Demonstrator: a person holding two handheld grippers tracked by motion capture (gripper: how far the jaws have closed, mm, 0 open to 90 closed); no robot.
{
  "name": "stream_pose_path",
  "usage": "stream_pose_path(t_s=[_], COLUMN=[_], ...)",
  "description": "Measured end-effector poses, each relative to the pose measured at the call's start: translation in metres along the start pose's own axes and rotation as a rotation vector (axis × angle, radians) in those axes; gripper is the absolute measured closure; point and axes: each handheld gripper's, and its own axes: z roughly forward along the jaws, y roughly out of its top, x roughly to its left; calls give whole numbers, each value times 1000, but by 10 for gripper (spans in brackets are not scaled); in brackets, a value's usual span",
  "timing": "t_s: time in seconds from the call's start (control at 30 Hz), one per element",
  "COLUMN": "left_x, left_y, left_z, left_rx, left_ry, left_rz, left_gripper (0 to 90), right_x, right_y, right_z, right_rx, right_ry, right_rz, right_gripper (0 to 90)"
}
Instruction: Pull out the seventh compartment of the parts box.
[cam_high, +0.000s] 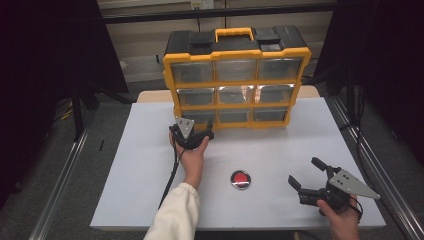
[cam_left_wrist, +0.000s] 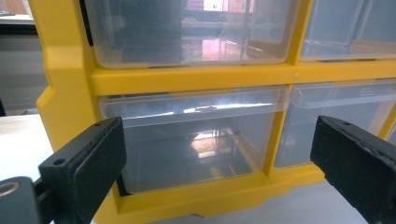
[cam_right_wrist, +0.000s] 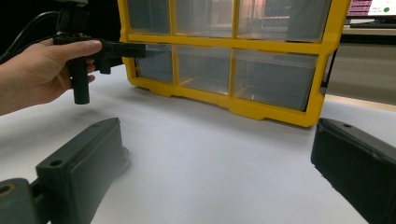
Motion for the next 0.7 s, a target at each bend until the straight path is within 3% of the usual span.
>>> stream_pose_path(t_s=[0.1,0.13,0.2,0.43,0.7], left_x=[-1,0,-1,-4,-8], left_y=[-2,-3,-4,-2,1], left_z=[2,2,3,8,12], left_rx=[-1,0,2,11,11], left_ry=[15,0,16,9,23], left_rz=[-1,7,6,30,13], left_gripper=[38,44,47,42,43], right_x=[0,0,0,-1,-2], right_y=[0,0,0,0,0], right_z=[0,0,0,0,-2], right_rx=[0,0,-1,-3,-1], right_ry=[2,2,2,7,6], right_rz=[0,1,-1,3,2], right_gripper=[20,20,20,20,21])
